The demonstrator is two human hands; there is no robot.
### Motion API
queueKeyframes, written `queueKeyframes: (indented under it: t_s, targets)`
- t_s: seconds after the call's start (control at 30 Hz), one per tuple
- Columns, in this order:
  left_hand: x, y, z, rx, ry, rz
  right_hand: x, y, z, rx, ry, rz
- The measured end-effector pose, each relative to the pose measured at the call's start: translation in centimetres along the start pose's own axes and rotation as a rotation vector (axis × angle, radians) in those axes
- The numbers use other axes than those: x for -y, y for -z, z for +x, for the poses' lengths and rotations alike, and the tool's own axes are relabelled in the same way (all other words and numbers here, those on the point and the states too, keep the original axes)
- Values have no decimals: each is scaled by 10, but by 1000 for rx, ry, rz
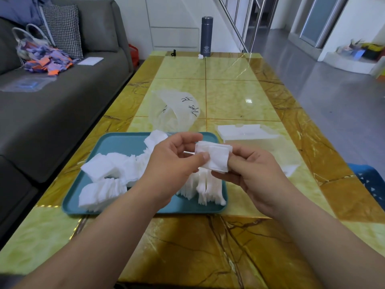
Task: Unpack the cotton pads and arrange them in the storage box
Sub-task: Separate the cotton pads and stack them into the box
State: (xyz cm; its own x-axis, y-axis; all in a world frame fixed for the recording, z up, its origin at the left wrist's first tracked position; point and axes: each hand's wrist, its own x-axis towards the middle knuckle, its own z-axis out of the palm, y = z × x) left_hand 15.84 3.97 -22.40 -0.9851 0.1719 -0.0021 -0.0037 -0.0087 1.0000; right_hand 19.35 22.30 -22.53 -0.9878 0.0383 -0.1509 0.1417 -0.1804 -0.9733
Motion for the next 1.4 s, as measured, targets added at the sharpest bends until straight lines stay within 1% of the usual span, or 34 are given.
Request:
queueKeyframes:
  t_s: [0.1,0.17,0.23,0.3,0.4,0.53,0.77,0.83,0.97,1.03,1.1,1.2,1.27,1.3,1.4]
  targets:
    - [1,-1,0,-30,-18,39,3,1,-1,59,12,40]
    - [2,0,0,-53,-34,95,2,1,-3,93,63,-38]
    - [3,2,0,-59,-28,218,-2,1,-3,37,102,-121]
    - [3,6,0,-1,30,298,-4,3,-1,-22,86,-127]
    - [1,6,-1,136,79,233,-3,4,0,-21,54,-148]
    - [0,4,-4,175,45,192,-6,-1,1,-43,45,-203]
    - [1,-3,-5,187,-39,235,-3,-14,-4,-8,-10,-198]
    - [2,-3,-3,181,-57,267,-1,-13,-4,-21,-2,-191]
    - [0,-6,-5,165,-93,321,1,-13,-3,41,22,-232]
    - [-1,-7,-5,140,-112,337,-1,-7,0,-34,56,-230]
    - [-2,-5,-3,99,-82,311,0,2,3,-104,89,-228]
    - [-3,-4,-3,50,14,317,2,9,1,-75,77,-139]
    - [-2,-6,-3,57,16,302,2,11,-1,-56,56,-105]
    - [-1,-7,-4,49,-14,341,2,11,-1,-55,53,-101]
    - [-2,-12,-9,54,-147,604,1,12,-2,-68,61,-110]
